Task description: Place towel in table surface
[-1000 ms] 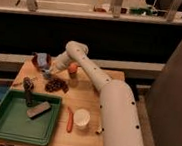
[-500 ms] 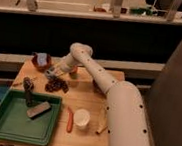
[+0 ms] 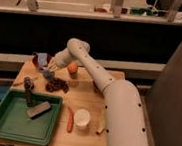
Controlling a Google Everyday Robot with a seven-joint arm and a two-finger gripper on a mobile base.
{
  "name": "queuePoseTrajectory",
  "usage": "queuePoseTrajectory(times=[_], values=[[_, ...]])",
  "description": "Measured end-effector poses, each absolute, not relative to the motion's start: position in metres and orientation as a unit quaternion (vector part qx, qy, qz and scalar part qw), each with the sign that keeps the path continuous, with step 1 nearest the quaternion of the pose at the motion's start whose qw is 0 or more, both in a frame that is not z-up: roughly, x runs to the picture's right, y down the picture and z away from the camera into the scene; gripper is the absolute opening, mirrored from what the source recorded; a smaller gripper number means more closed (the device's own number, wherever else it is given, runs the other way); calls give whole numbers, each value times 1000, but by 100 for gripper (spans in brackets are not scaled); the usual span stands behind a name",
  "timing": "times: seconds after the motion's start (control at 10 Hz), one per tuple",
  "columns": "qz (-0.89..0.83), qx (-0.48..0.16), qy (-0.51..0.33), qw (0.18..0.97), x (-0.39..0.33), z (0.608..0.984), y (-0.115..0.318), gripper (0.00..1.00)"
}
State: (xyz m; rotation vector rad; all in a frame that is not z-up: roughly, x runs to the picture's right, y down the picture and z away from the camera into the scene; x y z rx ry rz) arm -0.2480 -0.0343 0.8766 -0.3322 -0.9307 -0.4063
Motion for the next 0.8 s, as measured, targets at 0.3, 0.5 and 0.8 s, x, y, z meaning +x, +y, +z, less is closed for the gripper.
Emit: queuePoseTrajectory(times=[0.3,0.5,0.8], values=[[-194,-131,-446,864,-248,842,-65,0],[-191,-115,-439,870,-239,815,-82,0],[-188,-104,-412,886,-216,764,-98,0]])
